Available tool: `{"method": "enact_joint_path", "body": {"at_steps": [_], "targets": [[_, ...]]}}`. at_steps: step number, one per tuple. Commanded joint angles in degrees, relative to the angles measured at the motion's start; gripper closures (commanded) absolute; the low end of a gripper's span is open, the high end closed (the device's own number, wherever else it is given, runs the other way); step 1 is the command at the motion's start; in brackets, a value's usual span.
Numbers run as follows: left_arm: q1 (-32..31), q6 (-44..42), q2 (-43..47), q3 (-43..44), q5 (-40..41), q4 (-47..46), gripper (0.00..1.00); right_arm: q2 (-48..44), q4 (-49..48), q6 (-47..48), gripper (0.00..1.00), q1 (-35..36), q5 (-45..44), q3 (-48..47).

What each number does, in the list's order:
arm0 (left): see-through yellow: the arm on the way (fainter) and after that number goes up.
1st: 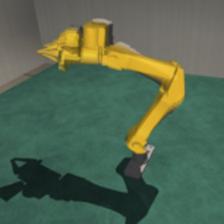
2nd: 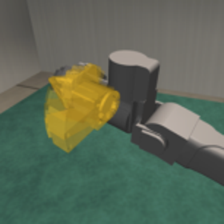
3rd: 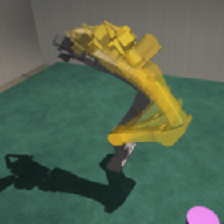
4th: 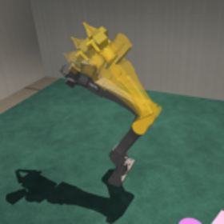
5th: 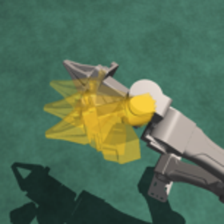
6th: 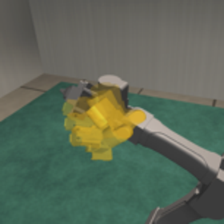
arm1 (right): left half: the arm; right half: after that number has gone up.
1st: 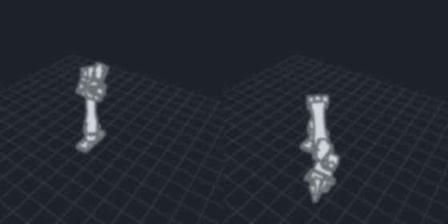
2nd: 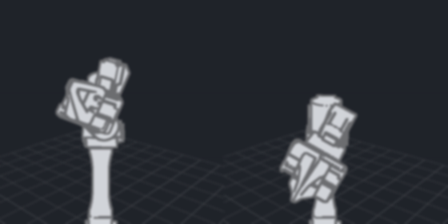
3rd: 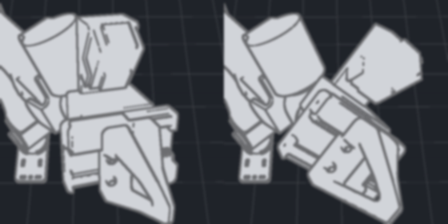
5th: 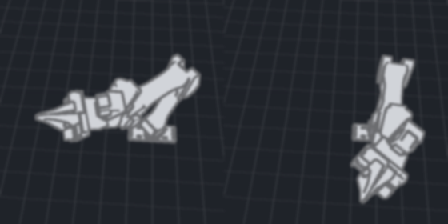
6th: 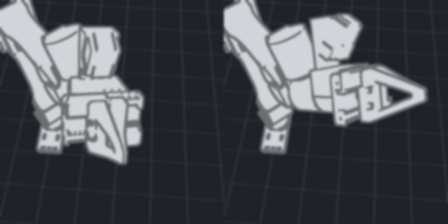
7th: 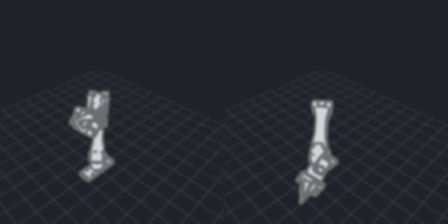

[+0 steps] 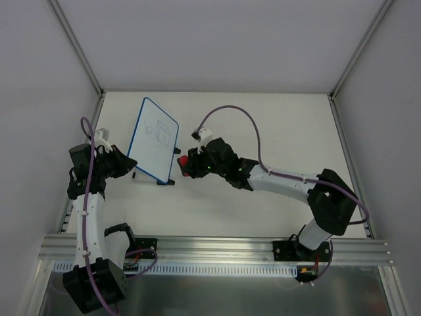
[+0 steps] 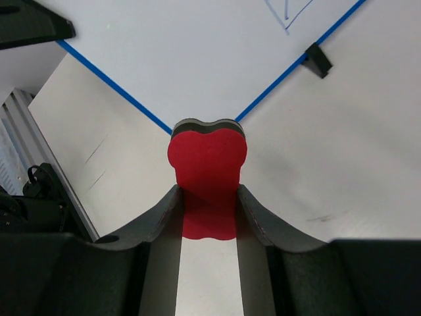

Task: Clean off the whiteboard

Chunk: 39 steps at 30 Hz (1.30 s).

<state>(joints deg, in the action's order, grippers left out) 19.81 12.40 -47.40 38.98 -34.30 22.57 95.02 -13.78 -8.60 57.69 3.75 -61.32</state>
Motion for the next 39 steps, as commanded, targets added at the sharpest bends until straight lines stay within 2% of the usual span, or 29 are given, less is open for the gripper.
{"method": "enact_joint_path", "body": {"at_steps": [1,10,27,33,34,39], "targets": [[-0.65,0.16,1.87,0.83,-1.64,3.71,1.00,-5.72,1.29,3.24,0.97,-1.35,-0.76,2.51],[-0.65,3.68,2.48,4.00,-3.05,4.68,1.00,-7.48,2.36,3.24,0.97,-1.97,0.83,6.03],[-0.65,7.72,8.55,-1.01,-2.87,9.07,0.99,-7.22,2.36,3.94,0.97,-1.97,1.08,7.00],[-0.65,8.86,9.78,-3.47,-2.35,9.69,0.75,-7.13,2.27,3.50,0.97,-1.97,1.09,7.35],[-0.65,9.04,9.87,-3.47,-1.82,9.78,0.68,-6.96,2.27,3.33,0.97,-1.97,1.17,7.44],[-0.65,9.48,10.04,-3.47,-0.07,10.39,0.55,-6.52,2.27,3.06,0.97,-1.97,1.61,7.44]]}}
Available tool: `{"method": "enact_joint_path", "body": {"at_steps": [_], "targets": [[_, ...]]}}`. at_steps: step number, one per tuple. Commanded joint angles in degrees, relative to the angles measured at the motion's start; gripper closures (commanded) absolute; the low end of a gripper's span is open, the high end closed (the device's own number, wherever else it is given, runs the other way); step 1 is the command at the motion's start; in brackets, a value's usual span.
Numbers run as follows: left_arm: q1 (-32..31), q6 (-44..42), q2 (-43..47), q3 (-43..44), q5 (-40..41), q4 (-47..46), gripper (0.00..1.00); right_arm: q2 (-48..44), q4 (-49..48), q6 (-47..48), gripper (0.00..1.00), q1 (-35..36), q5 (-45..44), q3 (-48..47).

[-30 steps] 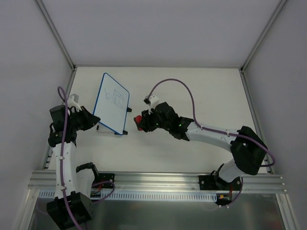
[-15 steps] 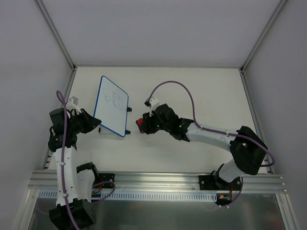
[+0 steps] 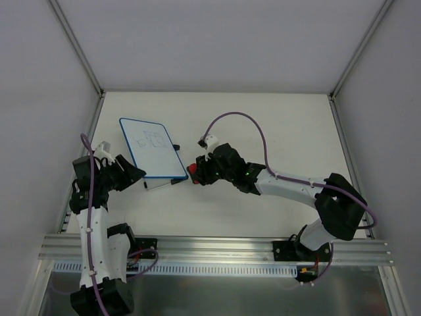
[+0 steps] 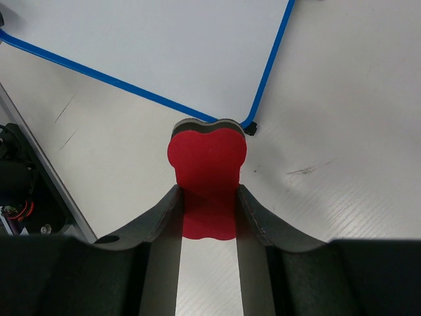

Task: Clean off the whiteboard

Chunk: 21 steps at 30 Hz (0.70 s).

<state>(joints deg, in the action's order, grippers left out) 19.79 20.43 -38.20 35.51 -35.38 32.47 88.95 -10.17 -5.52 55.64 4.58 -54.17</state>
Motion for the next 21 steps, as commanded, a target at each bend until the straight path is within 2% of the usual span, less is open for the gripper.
{"method": "enact_joint_path", "body": {"at_steps": [1,4,5,7,8,11,14,18,21], "targets": [[-0.72,1.55,0.93,0.00,1.27,0.49,0.53,-0.44,-1.34,-0.11,0.97,0.09,0.78,0.30],[-0.63,1.55,0.93,0.09,1.89,0.58,0.52,-0.53,-1.34,-0.11,0.97,0.09,0.61,0.73],[-0.63,1.46,0.93,0.09,1.80,0.58,0.54,-0.53,-1.34,-0.11,0.97,0.09,0.43,0.82],[-0.63,1.63,1.02,0.09,2.24,0.75,0.66,-0.62,-1.34,-0.11,0.97,0.00,0.43,0.91],[-0.72,1.72,0.93,0.00,2.50,0.67,0.68,-0.53,-1.34,-0.11,0.97,0.08,0.43,0.91],[-0.63,1.72,0.67,0.00,2.77,0.67,0.61,-0.18,-1.34,0.07,0.97,0.17,0.69,0.74],[-0.63,1.81,0.49,0.61,4.78,0.67,0.59,-0.35,-1.34,0.25,0.97,0.09,0.78,1.00],[-0.63,2.42,-0.21,2.37,8.83,0.84,0.45,-1.67,-1.08,0.68,0.97,0.09,1.05,1.53],[-0.63,3.39,-1.78,5.78,10.33,0.75,0.42,-3.77,0.85,1.56,0.97,0.09,0.78,1.79]]}}
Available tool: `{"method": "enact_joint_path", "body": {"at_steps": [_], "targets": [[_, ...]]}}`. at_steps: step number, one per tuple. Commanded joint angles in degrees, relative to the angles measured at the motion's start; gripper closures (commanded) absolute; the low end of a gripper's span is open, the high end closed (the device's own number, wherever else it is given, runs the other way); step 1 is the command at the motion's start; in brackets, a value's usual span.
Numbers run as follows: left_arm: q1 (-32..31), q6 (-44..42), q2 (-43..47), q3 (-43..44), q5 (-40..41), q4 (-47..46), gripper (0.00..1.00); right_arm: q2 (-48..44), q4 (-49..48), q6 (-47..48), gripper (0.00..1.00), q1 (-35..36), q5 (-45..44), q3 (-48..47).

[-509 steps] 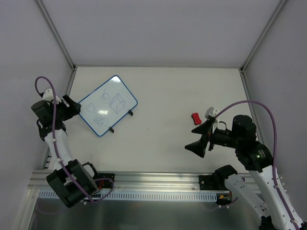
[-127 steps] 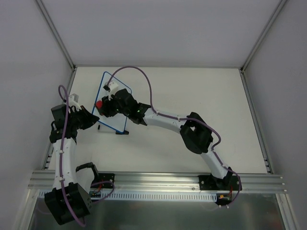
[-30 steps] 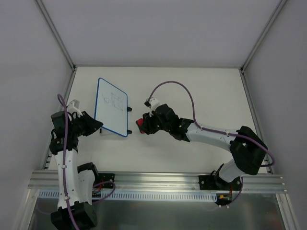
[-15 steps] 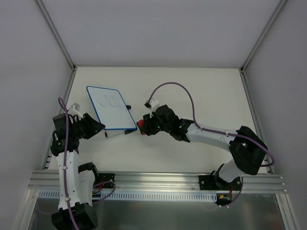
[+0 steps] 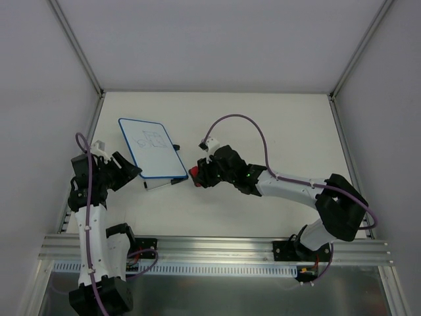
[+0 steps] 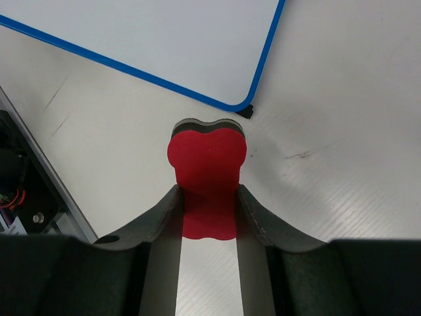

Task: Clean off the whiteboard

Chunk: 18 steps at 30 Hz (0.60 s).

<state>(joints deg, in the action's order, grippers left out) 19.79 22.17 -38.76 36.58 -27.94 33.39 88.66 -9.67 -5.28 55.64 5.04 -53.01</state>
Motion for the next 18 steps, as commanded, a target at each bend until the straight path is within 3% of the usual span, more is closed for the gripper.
{"method": "enact_joint_path", "body": {"at_steps": [1,9,18], "targets": [[-0.63,1.64,-2.01,5.60,3.07,-0.16,0.42,-4.28,0.88,1.58,0.97,0.09,0.15,0.98],[-0.63,0.51,-12.72,15.44,5.00,-0.43,0.46,-12.01,4.04,3.69,0.97,-0.79,-1.78,3.18],[-0.54,-0.38,-24.50,19.05,5.88,-1.13,0.46,-17.82,5.10,4.14,0.97,-2.46,-2.66,6.96]]}}
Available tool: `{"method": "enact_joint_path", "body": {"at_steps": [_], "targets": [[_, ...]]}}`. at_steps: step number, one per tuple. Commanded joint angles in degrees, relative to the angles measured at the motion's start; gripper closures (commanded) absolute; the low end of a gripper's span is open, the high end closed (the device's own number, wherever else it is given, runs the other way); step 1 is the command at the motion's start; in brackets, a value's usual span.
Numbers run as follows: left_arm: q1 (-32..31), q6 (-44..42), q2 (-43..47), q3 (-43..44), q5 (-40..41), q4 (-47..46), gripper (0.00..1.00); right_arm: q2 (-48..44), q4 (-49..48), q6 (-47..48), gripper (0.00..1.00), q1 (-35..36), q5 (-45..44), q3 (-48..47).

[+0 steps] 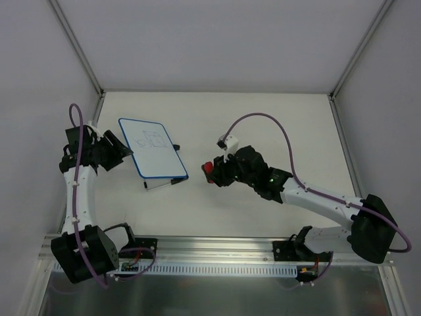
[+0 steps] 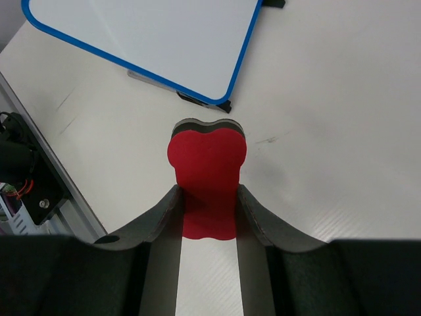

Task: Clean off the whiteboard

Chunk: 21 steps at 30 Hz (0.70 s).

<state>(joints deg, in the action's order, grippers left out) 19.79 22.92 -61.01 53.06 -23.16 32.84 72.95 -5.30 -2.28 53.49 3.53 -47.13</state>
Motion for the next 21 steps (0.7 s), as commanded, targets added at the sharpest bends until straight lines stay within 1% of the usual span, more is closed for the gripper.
{"method": "enact_joint_path", "body": {"at_steps": [1,2,6,10,19,21], "targets": [[-0.63,-1.29,-2.96,2.84,0.84,-0.76,0.46,-2.28,0.73,1.23,0.97,-0.41,-1.16,1.34],[-0.63,-1.21,-3.75,3.10,-0.12,-1.02,0.46,-2.63,0.82,1.14,0.97,-0.50,-1.24,1.52],[-0.72,-0.16,-6.65,4.24,-2.06,-3.04,0.54,-3.07,0.82,1.40,0.97,-0.94,-0.98,2.31],[-0.89,0.11,-9.21,5.30,-3.38,-3.83,0.59,-3.16,0.91,1.75,0.97,-1.20,-1.07,2.31],[-2.91,0.38,-13.25,5.48,-3.74,-4.98,0.62,-1.85,0.91,1.76,0.97,-1.73,-0.28,1.61],[-3.00,0.29,-13.52,5.83,-4.00,-4.98,0.71,-1.49,0.91,1.84,0.97,-1.73,-0.10,1.26]]}}
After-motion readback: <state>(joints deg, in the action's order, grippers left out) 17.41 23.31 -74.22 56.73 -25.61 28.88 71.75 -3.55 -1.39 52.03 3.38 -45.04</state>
